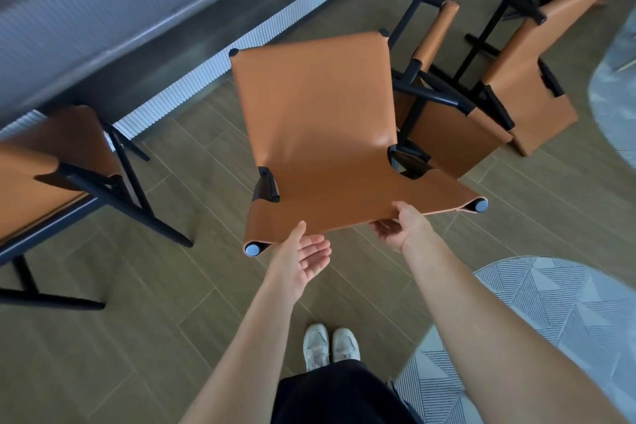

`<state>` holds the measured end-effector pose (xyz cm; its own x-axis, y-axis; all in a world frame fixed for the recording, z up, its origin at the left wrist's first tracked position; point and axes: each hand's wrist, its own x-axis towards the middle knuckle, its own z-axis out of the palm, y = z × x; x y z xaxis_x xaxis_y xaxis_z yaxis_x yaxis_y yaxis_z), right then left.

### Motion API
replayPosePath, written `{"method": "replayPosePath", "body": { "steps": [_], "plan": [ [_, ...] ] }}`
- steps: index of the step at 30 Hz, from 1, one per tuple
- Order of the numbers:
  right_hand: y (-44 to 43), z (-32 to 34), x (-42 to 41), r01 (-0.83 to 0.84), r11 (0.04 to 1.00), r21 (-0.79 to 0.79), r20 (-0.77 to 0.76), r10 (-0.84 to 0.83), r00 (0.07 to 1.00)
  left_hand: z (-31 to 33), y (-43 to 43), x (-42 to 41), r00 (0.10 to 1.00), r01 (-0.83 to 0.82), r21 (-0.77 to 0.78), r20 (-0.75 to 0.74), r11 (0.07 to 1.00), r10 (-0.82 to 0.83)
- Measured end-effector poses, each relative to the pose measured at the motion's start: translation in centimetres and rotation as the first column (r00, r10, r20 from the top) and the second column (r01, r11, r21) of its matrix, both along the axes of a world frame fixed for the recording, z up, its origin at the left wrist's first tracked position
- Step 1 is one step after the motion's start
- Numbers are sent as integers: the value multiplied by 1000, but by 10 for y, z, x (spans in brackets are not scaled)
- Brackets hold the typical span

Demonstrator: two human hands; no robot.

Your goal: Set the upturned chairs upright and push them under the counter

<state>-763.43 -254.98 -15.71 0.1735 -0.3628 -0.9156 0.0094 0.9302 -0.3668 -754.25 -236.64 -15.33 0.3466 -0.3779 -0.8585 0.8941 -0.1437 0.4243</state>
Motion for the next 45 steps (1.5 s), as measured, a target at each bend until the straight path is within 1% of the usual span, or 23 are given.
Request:
{"method": "replayPosePath", "body": {
  "steps": [3, 5, 8, 10, 14, 19, 23, 28, 32, 37, 41, 45],
  "plan": [
    [-8, -3, -4, 51, 998, -37, -8, -52, 999, -7, -8, 11, 991, -100, 62, -84, 993, 105],
    [-10, -6, -6, 48, 997, -68, -24, -50, 998, -9, -14, 19, 966, -221, 75, -123, 972, 229],
    [-10, -10, -7, 37, 991, -129, -9, -39, 999, -11, -18, 22, 880, -451, 7, -160, 892, 446],
    [-8, -11, -7, 37, 985, -166, -5, -39, 999, -16, -16, 20, 849, -519, -25, -127, 854, 512],
    [-1, -9, -4, 44, 976, -211, 21, -40, 999, -22, -5, 19, 832, -554, -89, -70, 828, 550],
    [12, -1, -4, 8, 966, -260, 61, 9, 998, -18, 14, 16, 813, -580, -157, -55, 799, 579],
    [19, 8, -6, -17, 954, -301, 50, 34, 998, -10, 25, 8, 804, -590, -180, -37, 787, 594],
    [27, 17, -6, -79, 922, -379, 29, 98, 995, -2, 41, -3, 771, -626, -223, -37, 747, 636],
    [33, 28, 3, -153, 884, -442, 5, 173, 985, 2, 52, -2, 751, -648, -228, -35, 726, 659],
    [42, 39, 21, -227, 839, -495, 9, 266, 964, 9, 67, 6, 748, -653, -201, -24, 730, 663],
    [47, 46, 47, -288, 811, -510, 7, 338, 941, 17, 73, 24, 710, -694, -192, -21, 694, 704],
    [54, 48, 76, -341, 787, -514, -14, 390, 921, 18, 83, 45, 698, -707, -181, -16, 684, 716]
  ]
}}
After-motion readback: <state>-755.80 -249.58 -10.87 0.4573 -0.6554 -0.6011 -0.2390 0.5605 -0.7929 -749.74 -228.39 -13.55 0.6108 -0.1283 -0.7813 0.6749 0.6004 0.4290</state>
